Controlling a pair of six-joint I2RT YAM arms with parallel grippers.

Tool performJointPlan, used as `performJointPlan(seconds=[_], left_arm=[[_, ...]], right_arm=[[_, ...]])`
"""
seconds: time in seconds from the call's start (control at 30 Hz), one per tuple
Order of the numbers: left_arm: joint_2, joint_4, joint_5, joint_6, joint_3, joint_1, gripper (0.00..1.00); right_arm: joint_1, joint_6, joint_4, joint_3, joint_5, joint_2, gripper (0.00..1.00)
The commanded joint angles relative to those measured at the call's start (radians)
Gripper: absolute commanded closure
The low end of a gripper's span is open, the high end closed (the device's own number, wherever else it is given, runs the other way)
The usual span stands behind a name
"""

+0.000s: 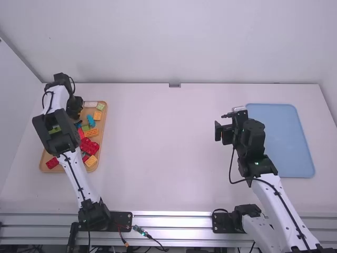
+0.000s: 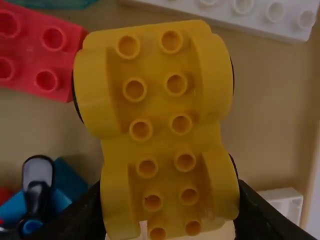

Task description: Assemble lego blocks to make yellow taxi

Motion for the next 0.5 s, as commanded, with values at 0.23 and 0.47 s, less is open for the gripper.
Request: performJointPlan(seconds=[0.23, 0.47], left_arm=[[0.008, -0.121, -0.015, 0.000, 0.129, 0.000, 0.97], [0.008, -0.283, -0.014, 0.000, 0.235, -0.007, 0.98]], right_arm=[[0.005, -0.002, 0.002, 0.020, 0.000, -0.002, 0.01], [0.005, -0.002, 0.005, 0.020, 0.000, -0.002, 0.01]])
